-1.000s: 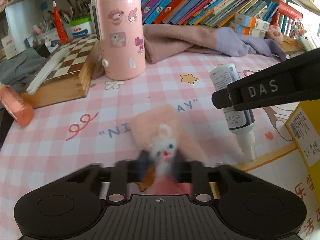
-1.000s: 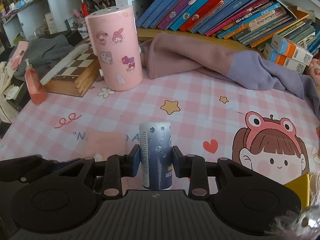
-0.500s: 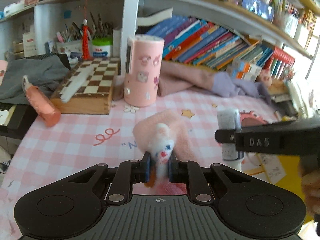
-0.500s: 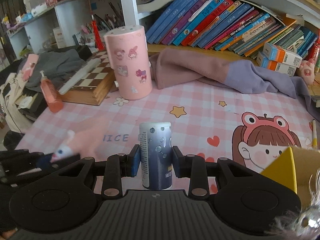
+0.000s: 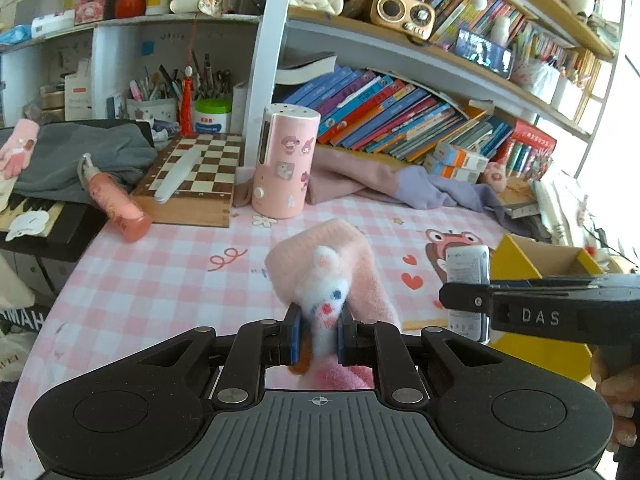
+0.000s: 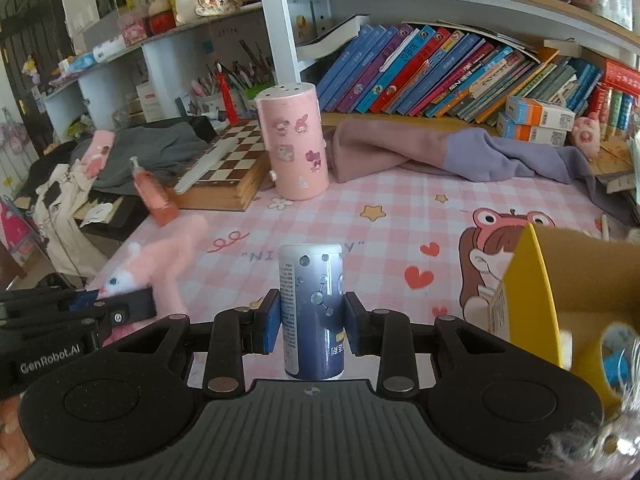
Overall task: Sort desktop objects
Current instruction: 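Lift the pink glove and spray bottle and carry both over the yellow box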
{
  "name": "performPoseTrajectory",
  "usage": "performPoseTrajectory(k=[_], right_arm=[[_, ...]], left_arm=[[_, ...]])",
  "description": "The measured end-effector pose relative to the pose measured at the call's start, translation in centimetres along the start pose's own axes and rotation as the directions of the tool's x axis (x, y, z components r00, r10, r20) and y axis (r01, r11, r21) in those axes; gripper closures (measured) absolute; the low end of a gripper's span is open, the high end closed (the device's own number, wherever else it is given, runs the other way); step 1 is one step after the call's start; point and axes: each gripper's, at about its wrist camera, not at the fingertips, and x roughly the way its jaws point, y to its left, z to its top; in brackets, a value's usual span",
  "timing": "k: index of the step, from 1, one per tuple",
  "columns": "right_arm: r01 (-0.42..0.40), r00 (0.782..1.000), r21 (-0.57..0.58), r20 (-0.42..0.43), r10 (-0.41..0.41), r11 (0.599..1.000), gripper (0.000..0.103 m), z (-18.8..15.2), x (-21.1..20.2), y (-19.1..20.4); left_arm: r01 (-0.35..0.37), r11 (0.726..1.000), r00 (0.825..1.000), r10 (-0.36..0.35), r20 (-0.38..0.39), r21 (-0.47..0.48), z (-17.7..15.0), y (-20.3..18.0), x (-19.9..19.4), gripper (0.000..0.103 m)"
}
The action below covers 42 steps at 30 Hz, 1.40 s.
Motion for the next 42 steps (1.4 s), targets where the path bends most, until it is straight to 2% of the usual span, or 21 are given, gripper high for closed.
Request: performPoseTrajectory(k=[19,25,31,34,42], right_arm=[[0.013,1.000,0.036,0.008,-0.014,0.999,0.073,-7.5,-8.2,3.4],[0.027,1.000,0.065,-0.006,-0.027,0.998,0.073,-10.5,-10.4,3.9],[0.047,0.999,0.126,-0.026,-0.044,0.991,0.073,-13.4,-12.2,4.5],[0.078,0.997,0.138,-0.023,-0.075,0.987,0.073,-14.4,-13.3,4.6],[0.143,0.990,0.197,-0.048,-0.136,0.970,0.073,-16.5,-15.2,4.0]], left_arm=[[0.071,0.997,0.997,-0.071,-0.020,-0.009,-5.1,-0.4,-8.3,0.088],[0.109,0.994,0.993,-0.107,-0.040,0.031,-6.7,-1.4,-9.9,0.088],[0.175,0.983,0.983,-0.170,-0.074,0.064,-8.3,-2.5,-10.8,0.088],[0.224,0.972,0.971,-0.216,-0.106,0.066,-9.0,-3.0,-10.9,0.088],[0.289,0.952,0.951,-0.273,-0.148,0.103,-9.9,-4.0,-11.2,0.088]])
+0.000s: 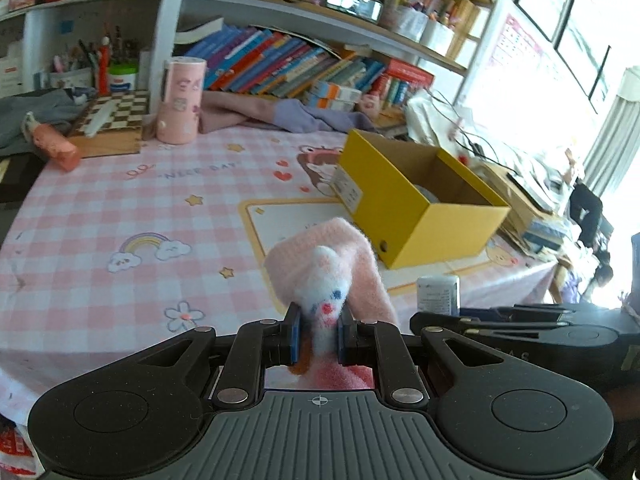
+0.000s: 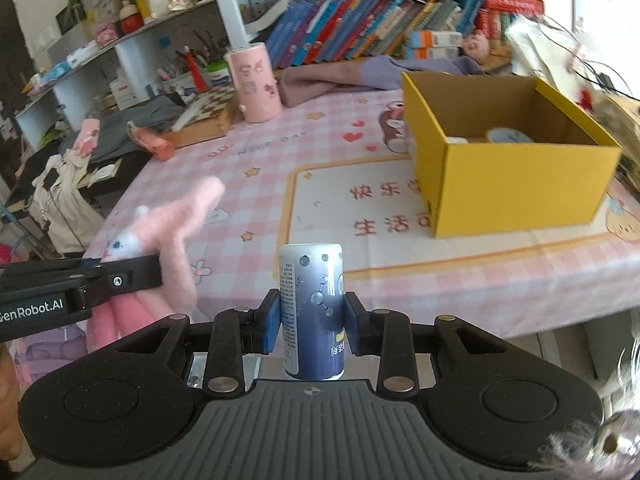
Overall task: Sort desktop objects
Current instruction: 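Lift the pink glove and spray bottle and carry both over the yellow box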
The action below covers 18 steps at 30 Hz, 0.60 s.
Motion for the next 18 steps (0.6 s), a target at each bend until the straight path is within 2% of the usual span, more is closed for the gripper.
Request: performPoseTrajectory(k=[9,18], right_arm=[[0.086,0.996,0.063,-0.001,-0.086,0.994,0.073,-1.5,-1.9,-2.0],[0.173,0.985,0.137,0.004,-0.175,0.975,0.073,-2.8,-3.9,-4.3]], left_arm=[[0.094,0.994,0.994,-0.091,-0.054,0.061,-0.2,-2.2,1.6,0.088],[0.194,0.970,0.978,-0.181,-0.102,0.144,-0.1,-5.3,3.3,0.088]])
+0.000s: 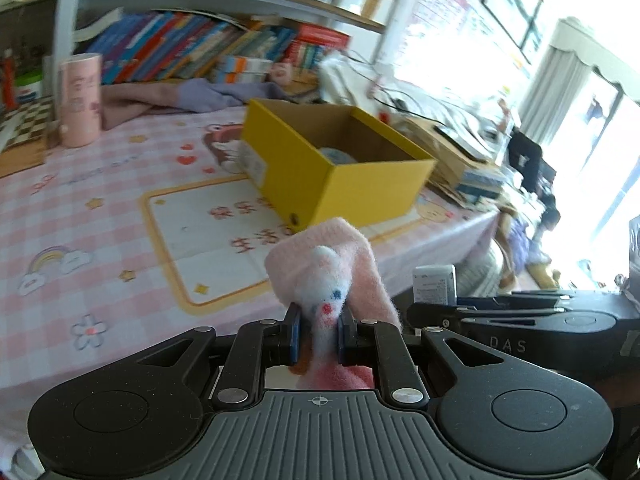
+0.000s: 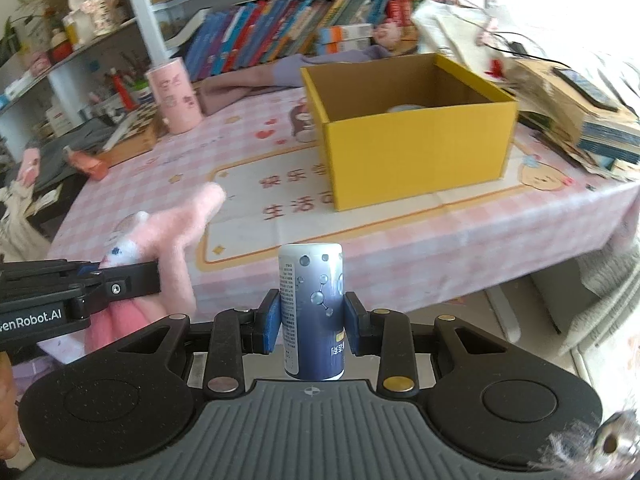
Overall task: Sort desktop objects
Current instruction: 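Lift the pink glove and spray bottle and carry both over the yellow box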
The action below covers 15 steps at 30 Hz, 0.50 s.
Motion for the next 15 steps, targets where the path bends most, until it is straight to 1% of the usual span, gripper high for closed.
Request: performPoseTrajectory(k=[6,15], right_arm=[[0.050,0.999,0.040,-0.003,-0.050,0.998,0.073,-0.5,-0.8,-1.9],[0.075,0.997,0.071,-0.001,-0.075,0.995,0.073,-0.4,-1.2,-4.1]], left_arm=[[0.052,0.998,0.998,-0.052,-0.023,0.038,0.2,-1.7,1.3,0.088],[0.076,0.995,0.996,-0.074,-0.043,0.060,1.1,-3.3,3.1,0.088]])
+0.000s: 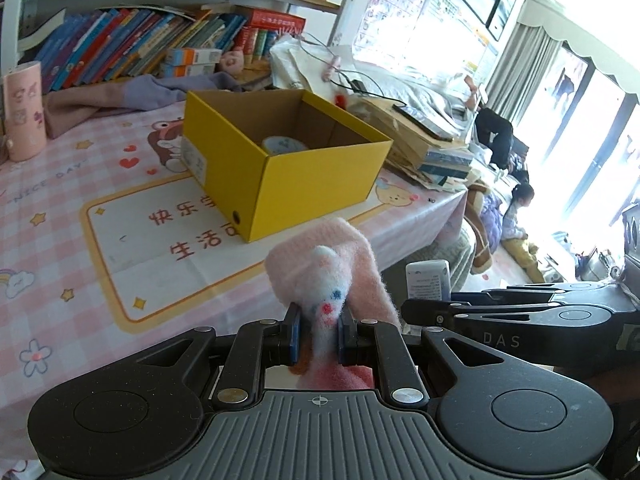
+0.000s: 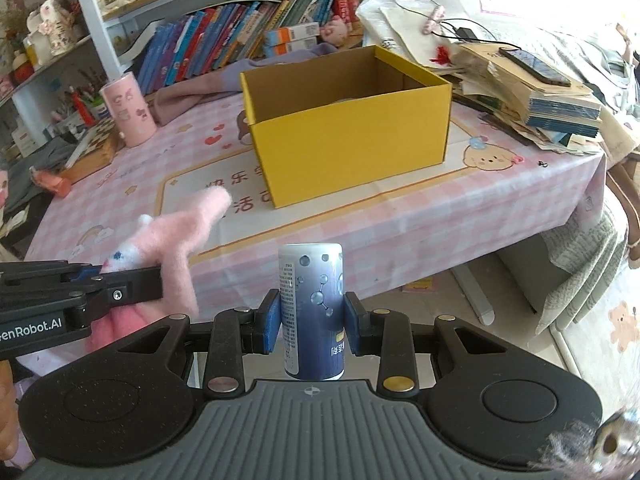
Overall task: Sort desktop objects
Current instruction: 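Lift the pink glove and spray bottle and carry both over the yellow box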
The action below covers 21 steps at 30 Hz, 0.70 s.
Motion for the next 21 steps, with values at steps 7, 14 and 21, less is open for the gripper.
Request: performPoseTrajectory(k=[7,14,21], right_arm=[[0.002,1.000,0.013,0.005,-0.003,1.000,0.073,0.7,0.3,-1.6],[-0.008,1.000,0.029,0.022,0.007,1.000,0.073,2.1,0.9,-3.2],[-0.033,0.997,0.022,0.067,0.031,0.999,0.073,4.8,1.9,-4.7]], left_arm=[[0.002,0.999,1.000,-0.001,-0.009,0.032,1.0,-1.3,1.4,0.088],[-0.006,0.999,1.000,0.006,0.013,0.041,2.5,-2.0,2.4,0.088],[-0.027,0.999,0.996,0.023,0.089,0.038,5.2,-2.7,3.3,0.088]])
